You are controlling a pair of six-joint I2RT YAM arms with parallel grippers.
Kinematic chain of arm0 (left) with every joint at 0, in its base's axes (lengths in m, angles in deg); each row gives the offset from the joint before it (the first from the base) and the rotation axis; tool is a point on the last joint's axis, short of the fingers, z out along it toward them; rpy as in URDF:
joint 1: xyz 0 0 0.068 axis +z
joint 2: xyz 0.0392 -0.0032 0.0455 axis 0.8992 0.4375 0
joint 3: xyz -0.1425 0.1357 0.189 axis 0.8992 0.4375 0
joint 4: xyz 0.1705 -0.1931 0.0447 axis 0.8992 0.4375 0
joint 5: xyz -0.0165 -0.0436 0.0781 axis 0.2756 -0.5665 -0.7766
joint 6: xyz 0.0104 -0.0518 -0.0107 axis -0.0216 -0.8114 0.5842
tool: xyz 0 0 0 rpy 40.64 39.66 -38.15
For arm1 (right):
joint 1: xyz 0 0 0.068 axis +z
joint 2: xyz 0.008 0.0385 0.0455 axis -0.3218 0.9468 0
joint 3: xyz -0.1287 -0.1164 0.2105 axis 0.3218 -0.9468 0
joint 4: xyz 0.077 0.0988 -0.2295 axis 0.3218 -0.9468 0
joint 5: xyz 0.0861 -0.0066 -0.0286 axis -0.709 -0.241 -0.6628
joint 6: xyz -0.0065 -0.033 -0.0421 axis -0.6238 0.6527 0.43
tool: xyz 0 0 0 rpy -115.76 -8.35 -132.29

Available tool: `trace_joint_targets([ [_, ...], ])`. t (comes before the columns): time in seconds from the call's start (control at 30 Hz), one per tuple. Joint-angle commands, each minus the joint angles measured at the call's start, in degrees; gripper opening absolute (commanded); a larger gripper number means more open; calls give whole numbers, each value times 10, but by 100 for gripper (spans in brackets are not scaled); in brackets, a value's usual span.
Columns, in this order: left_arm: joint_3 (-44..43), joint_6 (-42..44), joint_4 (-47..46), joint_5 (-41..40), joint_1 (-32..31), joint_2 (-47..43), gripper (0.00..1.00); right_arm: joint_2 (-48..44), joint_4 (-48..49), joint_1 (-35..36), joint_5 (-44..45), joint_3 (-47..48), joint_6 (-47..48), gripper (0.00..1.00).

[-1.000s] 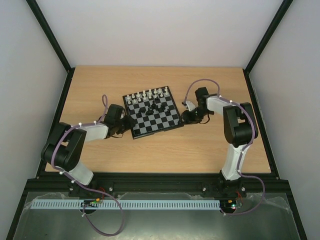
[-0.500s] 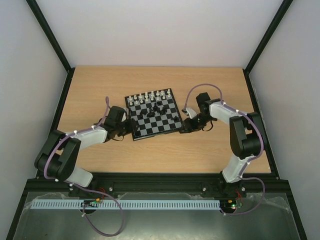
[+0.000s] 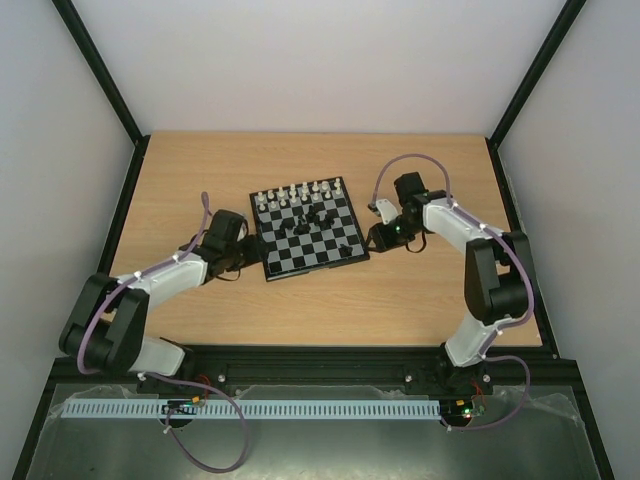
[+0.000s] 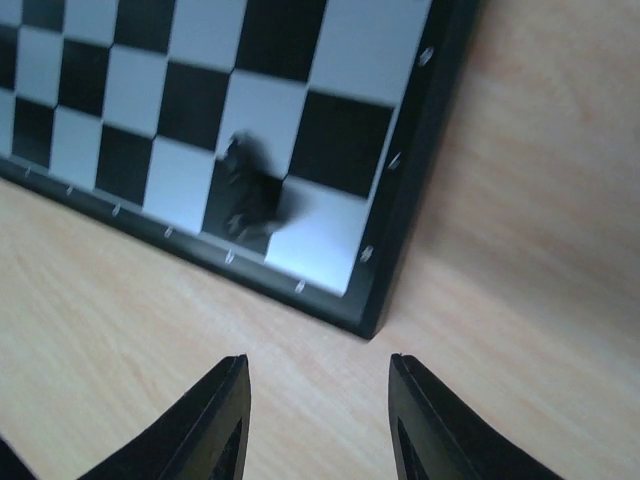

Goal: Set up the chess pieces on the board

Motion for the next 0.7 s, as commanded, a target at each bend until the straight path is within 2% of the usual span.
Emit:
trace_joint_targets([
  [0.0,-23,3,8,7,26,48,61,64,21,3,45,51,-27,39],
  [0.3,-50,0,-42,50,35,121,53,142,43,3,17,83,-38,37],
  [0.4,-59,11,-40,50,32,139,51,152,33,7,-20,81,-25,36],
  [0.67,-70,33,-36,56,17,166,41,146,14,11,-40,46,-4,32],
])
